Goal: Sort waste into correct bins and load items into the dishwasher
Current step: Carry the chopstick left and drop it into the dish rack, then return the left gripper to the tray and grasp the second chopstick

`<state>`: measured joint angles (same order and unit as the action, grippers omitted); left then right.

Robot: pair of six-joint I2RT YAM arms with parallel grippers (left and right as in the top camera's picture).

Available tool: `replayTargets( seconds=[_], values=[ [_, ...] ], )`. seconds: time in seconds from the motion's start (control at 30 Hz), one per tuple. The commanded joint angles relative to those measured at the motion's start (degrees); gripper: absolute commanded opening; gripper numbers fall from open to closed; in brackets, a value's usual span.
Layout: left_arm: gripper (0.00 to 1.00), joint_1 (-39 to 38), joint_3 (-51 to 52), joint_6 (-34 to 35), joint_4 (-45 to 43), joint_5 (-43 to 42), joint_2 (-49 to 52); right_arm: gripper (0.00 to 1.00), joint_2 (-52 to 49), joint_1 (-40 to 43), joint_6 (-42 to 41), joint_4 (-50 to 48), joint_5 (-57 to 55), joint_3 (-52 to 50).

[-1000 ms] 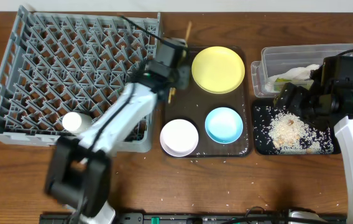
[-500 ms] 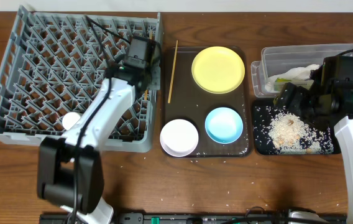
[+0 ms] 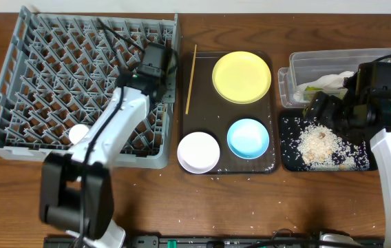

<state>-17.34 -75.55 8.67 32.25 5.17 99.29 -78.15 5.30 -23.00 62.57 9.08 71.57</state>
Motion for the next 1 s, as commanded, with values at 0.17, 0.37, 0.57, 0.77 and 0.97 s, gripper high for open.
replayTargets(
  seconds=[0.17,0.37,0.57,0.77,0.97],
  values=[
    [0.42,-0.28,0.07,-0.28,-1.38,-12.07,-11.06,0.99,0.9,0.31,0.55,0.07,0.2,0.66],
    [0.43,-4.66,0.11,-1.4,-7.43,-9.86,-6.86,0.99,0.9,0.31,0.55,0.07,0.2,0.66],
    [0.4,-7.78,0.09,-1.57,-13.99,-8.31,2.01,0.99,0.9,0.31,0.55,0.07,0.2,0.68],
    [0.4,-8.79,0.09,-1.55,-18.4,0.09,9.97,0.99,0.9,0.31,0.55,0.07,0.2,0.68],
    [0.38,-9.01,0.07,-1.55,-23.08,0.04,15.17,0.99,0.9,0.31,0.55,0.07,0.2,0.68]
  ],
)
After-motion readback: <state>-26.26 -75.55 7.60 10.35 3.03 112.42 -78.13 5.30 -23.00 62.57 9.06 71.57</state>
